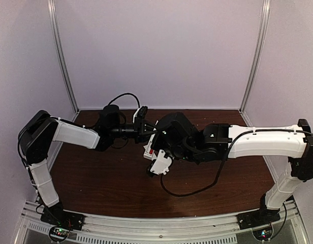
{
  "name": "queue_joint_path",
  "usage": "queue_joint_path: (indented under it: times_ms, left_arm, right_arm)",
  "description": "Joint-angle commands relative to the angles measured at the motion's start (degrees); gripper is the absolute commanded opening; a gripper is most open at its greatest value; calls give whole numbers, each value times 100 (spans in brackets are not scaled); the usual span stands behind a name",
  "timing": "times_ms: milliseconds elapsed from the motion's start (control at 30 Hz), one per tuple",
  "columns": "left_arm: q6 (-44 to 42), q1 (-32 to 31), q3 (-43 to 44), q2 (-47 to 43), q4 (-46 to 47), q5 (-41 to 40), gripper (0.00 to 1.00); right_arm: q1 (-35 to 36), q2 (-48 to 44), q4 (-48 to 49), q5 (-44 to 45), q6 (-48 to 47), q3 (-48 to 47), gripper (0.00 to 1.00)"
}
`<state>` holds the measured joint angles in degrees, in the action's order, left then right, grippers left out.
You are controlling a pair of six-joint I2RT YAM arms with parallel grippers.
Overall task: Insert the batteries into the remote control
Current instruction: Place the battery in the battery compartment.
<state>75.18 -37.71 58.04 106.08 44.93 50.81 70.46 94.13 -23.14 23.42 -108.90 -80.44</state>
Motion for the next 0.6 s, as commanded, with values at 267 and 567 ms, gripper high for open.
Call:
queue_joint_path:
  times_ms: [267,567]
  left_arm:
    - [-168,-33,233,46,-36,103,0]
    - [-421,-52,404,18,-516,138,0]
  right_arm:
    - [65,187,178,88,-51,-26,0]
    - [65,255,229,72,-128,42,0]
